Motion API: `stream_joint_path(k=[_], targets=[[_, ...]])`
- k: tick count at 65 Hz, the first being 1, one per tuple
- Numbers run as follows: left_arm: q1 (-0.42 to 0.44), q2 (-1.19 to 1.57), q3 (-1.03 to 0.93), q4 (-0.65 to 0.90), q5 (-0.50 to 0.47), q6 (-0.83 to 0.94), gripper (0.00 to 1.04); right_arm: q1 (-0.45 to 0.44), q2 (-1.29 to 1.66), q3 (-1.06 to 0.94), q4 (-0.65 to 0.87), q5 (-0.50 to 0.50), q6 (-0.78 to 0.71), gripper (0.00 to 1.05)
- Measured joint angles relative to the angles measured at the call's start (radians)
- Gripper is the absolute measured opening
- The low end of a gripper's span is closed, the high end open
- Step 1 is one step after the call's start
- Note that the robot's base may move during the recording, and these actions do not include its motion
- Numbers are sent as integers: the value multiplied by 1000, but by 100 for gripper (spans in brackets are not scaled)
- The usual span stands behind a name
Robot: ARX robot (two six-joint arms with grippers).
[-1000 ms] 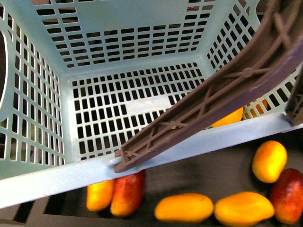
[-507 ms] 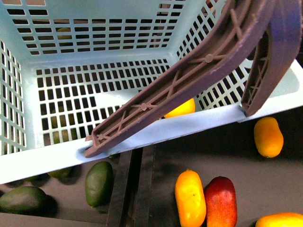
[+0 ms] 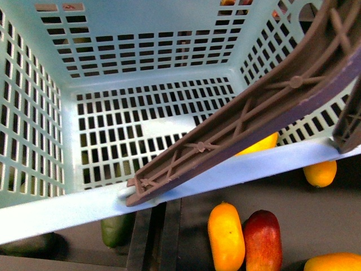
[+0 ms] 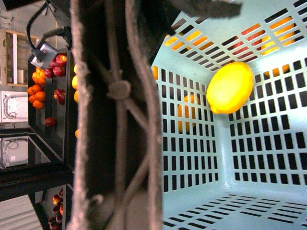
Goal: Pick lemon and mango into basket
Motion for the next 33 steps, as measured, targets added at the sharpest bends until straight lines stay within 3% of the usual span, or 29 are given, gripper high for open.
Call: stream_joint_path(k=[17,33], targets=[[3,0,0,0,-10,3,4,-69,430,131,132,-21,-32,96],[2,0,0,0,4,2,4,-43,686,248,131,-35,-47,96]])
